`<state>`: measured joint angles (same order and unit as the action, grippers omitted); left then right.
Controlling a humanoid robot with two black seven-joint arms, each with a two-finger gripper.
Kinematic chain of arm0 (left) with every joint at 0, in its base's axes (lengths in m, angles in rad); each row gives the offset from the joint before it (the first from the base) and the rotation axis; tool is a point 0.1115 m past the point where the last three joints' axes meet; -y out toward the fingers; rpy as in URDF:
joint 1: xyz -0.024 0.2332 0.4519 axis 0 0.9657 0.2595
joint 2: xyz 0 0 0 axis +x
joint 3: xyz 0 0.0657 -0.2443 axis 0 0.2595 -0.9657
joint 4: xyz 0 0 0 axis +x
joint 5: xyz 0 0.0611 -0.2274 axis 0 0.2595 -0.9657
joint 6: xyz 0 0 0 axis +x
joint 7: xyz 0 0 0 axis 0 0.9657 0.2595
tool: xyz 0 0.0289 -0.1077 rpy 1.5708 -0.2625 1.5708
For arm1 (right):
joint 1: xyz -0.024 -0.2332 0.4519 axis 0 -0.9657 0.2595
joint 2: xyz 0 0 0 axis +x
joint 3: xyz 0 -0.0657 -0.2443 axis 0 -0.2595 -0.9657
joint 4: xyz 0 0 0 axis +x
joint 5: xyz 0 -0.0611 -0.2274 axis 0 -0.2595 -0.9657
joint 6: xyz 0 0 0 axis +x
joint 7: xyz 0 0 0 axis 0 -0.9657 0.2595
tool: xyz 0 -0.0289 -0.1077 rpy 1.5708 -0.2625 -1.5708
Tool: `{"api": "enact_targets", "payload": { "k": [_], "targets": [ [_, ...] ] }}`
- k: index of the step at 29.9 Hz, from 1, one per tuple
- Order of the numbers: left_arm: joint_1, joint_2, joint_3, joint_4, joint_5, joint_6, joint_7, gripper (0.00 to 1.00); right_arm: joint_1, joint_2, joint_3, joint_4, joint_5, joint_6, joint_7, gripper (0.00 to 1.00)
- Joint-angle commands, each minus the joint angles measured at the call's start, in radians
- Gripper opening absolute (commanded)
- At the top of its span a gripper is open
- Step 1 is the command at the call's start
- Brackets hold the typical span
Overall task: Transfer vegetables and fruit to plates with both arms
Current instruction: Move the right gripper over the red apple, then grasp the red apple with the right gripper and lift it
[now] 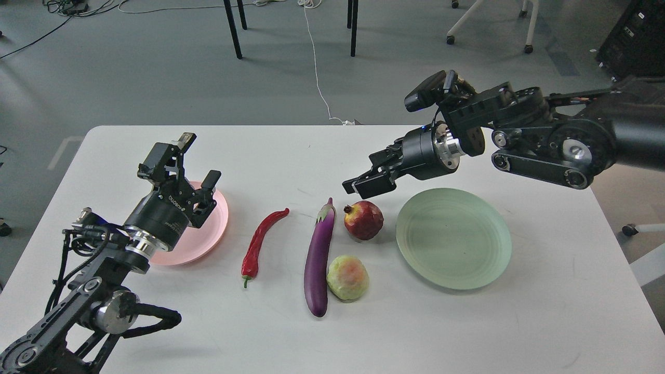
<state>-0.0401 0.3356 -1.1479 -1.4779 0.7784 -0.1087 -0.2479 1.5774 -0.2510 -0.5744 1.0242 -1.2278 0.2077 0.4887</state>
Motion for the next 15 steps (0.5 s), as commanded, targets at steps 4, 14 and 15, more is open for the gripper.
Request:
{"api": "enact_targets", "payload": {
  "k": [4, 14, 15],
  "targets": [
    [0.002, 0.017, -0.003, -0.018, 0.001, 0.001, 0.002, 0.98, -0.039, 0.185, -0.142, -0.15, -0.022, -0.047, 0.0, 0.97],
    [0.023, 0.017, -0.026, -0.021, -0.001, 0.0, 0.004, 0.98, -0.099, 0.223, -0.183, -0.197, -0.021, -0.05, 0.0, 0.96],
    [0.023, 0.017, -0.026, -0.021, -0.001, 0.0, 0.004, 0.98, -0.103, 0.223, -0.183, -0.202, -0.021, -0.05, 0.0, 0.96]
  ]
}}
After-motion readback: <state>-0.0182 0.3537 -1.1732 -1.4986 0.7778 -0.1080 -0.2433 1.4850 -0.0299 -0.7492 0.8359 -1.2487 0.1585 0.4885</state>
